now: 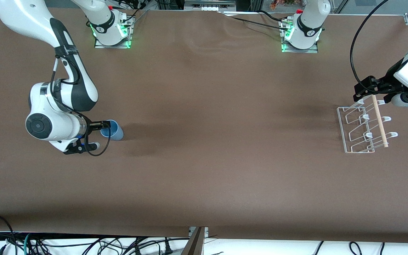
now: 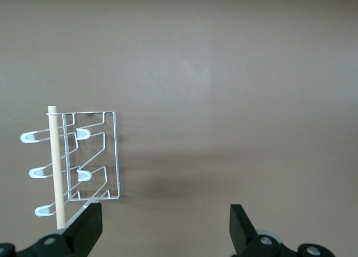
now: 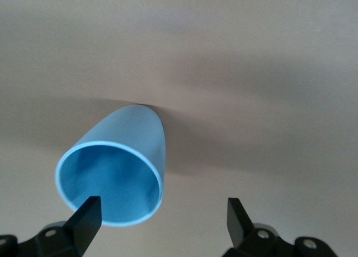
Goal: Transfer cup to left arm and place on rack
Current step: 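Lower the right gripper to the blue cup and close on it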
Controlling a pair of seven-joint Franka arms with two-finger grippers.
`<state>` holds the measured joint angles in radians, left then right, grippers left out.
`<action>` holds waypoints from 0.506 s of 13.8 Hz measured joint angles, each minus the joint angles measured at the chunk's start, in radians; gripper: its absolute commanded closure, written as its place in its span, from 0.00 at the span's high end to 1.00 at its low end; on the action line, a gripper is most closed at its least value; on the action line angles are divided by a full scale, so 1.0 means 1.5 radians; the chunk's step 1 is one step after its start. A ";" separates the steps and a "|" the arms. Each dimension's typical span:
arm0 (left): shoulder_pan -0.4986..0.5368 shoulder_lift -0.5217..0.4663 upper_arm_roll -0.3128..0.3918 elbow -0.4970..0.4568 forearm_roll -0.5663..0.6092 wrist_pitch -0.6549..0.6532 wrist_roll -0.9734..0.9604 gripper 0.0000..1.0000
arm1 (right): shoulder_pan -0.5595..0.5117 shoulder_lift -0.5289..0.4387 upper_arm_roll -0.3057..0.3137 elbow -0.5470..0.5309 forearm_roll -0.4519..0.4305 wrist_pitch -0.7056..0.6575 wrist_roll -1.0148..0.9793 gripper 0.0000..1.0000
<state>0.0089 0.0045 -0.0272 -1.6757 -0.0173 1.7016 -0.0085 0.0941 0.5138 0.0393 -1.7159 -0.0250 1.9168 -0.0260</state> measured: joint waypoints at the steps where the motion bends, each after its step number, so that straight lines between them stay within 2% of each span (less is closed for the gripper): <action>1: 0.000 0.000 0.000 0.000 0.000 0.000 0.000 1.00 | 0.000 0.011 0.000 0.000 0.000 0.002 0.000 0.97; 2: 0.000 0.000 0.000 0.000 0.000 0.000 0.000 1.00 | 0.000 0.022 0.000 0.000 0.000 0.004 -0.001 0.72; 3: 0.000 0.000 0.000 0.000 0.000 0.000 0.000 1.00 | 0.001 0.030 0.000 0.000 0.000 0.006 -0.002 0.40; 4: 0.000 0.000 0.000 0.000 0.000 0.000 0.000 1.00 | 0.003 0.037 0.000 0.001 0.000 0.009 -0.002 0.17; 5: 0.000 0.000 0.000 0.000 0.000 0.000 0.000 1.00 | 0.005 0.042 0.000 0.001 0.000 0.011 -0.002 0.04; 7: 0.000 0.000 0.000 0.000 0.000 0.000 0.000 1.00 | 0.007 0.045 0.000 0.003 0.000 0.013 -0.002 0.00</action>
<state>0.0090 0.0046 -0.0272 -1.6757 -0.0173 1.7016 -0.0086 0.1050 0.5811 0.0392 -1.7117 -0.0250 1.9360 -0.0292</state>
